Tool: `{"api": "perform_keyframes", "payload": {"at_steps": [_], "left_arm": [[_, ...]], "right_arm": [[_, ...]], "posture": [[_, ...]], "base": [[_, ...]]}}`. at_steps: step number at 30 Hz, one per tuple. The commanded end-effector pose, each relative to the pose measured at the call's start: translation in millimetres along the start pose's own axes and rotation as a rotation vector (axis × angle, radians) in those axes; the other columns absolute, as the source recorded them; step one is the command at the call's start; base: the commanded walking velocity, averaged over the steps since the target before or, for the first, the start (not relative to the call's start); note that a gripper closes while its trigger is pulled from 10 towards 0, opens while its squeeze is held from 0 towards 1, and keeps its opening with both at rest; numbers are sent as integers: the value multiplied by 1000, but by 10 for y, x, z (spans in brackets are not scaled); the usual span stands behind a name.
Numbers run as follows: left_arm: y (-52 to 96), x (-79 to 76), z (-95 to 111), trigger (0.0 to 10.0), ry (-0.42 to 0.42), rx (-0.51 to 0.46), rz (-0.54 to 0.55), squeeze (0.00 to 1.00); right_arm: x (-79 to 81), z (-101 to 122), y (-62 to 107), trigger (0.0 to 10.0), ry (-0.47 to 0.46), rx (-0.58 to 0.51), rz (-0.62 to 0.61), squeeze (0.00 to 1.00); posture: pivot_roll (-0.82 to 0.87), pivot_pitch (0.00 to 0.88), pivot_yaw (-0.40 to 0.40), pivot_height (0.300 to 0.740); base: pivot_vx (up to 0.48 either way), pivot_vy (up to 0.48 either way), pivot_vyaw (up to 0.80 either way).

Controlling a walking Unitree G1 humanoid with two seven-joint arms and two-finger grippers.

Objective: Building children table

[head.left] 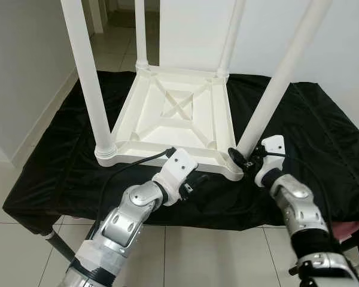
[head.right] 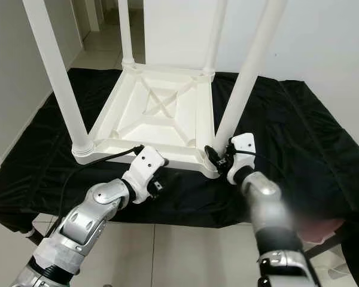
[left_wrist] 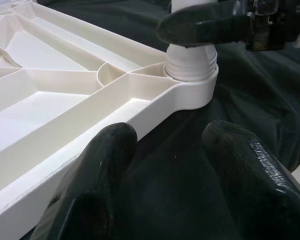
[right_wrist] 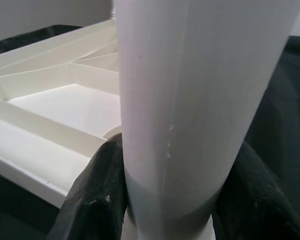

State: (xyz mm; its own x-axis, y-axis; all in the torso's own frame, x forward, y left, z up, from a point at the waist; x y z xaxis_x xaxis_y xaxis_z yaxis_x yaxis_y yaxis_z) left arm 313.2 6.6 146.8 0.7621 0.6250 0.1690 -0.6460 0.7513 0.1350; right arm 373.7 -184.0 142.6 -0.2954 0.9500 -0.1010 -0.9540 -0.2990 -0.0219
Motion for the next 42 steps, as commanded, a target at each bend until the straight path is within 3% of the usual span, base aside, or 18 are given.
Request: {"api": "perform_keyframes", "payload": {"at_steps": [1, 11, 14, 17, 19, 25, 29, 30, 32, 33, 42], "left_arm": [[4, -25, -48, 10000, -1, 16, -13, 0], [13, -33, -71, 10000, 1, 22, -16, 0], [15, -42, -86, 10000, 4, 25, -16, 0], [15, -49, -88, 10000, 3, 25, -16, 0], [13, -56, -76, 10000, 5, 20, -14, 0], [15, -40, -78, 10000, 5, 21, -6, 0], [20, -46, -87, 10000, 2, 22, -7, 0], [21, -51, -85, 10000, 2, 22, -8, 0], [22, -54, -84, 10000, 3, 21, -9, 0], [21, -55, -84, 10000, 2, 22, -10, 0], [17, -52, -80, 10000, -2, 22, -15, 0]], "right_arm": [[-110, -169, 82, 10000, -29, 73, -117, 0], [37, -170, 155, 10000, -79, 81, -302, 0], [123, -164, 181, 10000, -115, 97, -409, 0], [195, -154, 178, 10000, -139, 101, -435, 0], [340, -127, 179, 10000, -162, 74, -486, 0], [396, -142, 189, 10000, -172, 87, -506, 0], [316, -38, 192, 10000, -210, 23, -508, 0], [297, -8, 194, 10000, -211, 9, -504, 486], [293, 10, 199, 10000, -208, 5, -504, 486], [277, 32, 200, 10000, -207, -6, -490, 1000], [228, 102, 199, 10000, -197, -48, -349, 1000]], "posture": [[-26, 42, -32, 740], [-28, 44, -33, 740], [-24, 38, -41, 740], [-23, 36, -43, 740], [-16, 30, -46, 740], [-11, 26, -50, 740], [-12, 23, -49, 740], [-12, 23, -49, 740], [-12, 23, -49, 740], [-14, 21, -47, 740], [-18, 19, -44, 740]], "base": [[0, 0, 0], [0, 0, 0], [0, 0, 0], [0, 0, 0], [0, 0, 0], [0, 0, 0], [0, 0, 0], [0, 0, 0], [0, 0, 0], [0, 0, 0], [0, 0, 0]]}}
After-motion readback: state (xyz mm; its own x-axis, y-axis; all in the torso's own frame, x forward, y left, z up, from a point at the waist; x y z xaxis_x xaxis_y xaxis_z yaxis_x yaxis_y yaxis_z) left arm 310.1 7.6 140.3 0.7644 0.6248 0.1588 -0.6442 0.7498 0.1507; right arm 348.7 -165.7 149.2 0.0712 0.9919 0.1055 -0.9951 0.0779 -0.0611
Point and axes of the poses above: a point about 5 cm out from each wrist's last joint towards the gripper, its own y axis pointing back from the gripper into the wrist, its own z axis along the axis of the wrist's last joint, x = y × z, the point moved 4 cm from there along -y, pointing out of the wrist towards the gripper, and after that the axes turned 2 degrees about y, right-handed, at the moved point
